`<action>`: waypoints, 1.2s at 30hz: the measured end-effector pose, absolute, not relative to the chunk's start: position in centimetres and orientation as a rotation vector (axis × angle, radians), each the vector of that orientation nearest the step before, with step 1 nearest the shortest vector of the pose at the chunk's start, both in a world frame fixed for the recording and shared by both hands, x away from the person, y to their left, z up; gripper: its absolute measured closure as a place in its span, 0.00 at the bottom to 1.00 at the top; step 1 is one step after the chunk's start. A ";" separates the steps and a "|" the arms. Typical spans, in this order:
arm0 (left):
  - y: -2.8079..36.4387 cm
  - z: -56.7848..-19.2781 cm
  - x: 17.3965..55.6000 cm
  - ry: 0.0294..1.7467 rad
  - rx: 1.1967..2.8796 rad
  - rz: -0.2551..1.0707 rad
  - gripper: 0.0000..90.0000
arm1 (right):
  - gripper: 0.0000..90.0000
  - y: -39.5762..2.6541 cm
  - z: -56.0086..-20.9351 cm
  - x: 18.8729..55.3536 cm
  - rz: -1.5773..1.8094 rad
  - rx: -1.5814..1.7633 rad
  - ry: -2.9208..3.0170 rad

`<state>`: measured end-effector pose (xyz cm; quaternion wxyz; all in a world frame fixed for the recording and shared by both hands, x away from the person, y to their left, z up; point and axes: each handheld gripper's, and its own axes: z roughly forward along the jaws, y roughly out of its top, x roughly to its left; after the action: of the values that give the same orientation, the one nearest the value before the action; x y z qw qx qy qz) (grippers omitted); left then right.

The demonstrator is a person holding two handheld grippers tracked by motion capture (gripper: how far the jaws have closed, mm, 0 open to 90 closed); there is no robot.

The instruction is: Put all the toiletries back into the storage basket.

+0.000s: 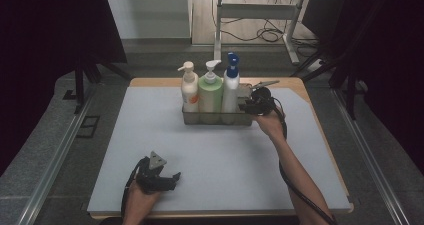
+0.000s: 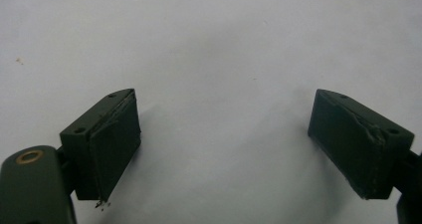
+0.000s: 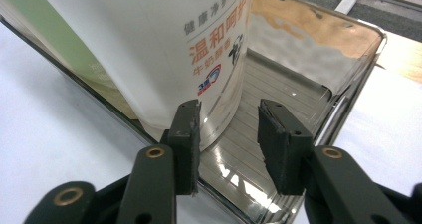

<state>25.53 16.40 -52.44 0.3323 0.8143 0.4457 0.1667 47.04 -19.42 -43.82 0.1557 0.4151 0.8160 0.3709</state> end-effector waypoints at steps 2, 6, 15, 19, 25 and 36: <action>16.4 -52.4 25.5 1.165 2.128 0.436 0.14 | 0.64 -19.5 -43.7 47.0 1.066 1.188 2.336; 16.4 -52.4 25.5 1.165 2.128 0.435 0.14 | 0.60 -19.7 -43.4 46.7 1.076 1.174 2.338; 16.4 -52.4 25.5 1.165 2.128 0.436 0.14 | 0.50 -19.5 -43.0 45.9 1.094 1.126 2.350; 16.4 -52.4 25.5 1.164 2.128 0.435 0.14 | 0.44 -19.5 -42.8 45.4 1.100 1.108 2.347; 16.4 -52.4 25.5 1.166 2.124 0.435 0.14 | 0.35 -19.7 -42.7 44.6 1.100 1.070 2.351; 16.4 -52.5 25.5 1.166 2.124 0.434 0.14 | 0.26 -20.4 -42.4 43.2 1.101 1.022 2.371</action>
<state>25.53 16.39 -52.45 0.3336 0.8135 0.4465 0.1661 43.24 -20.37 -42.42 0.1666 0.3591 0.8329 0.3867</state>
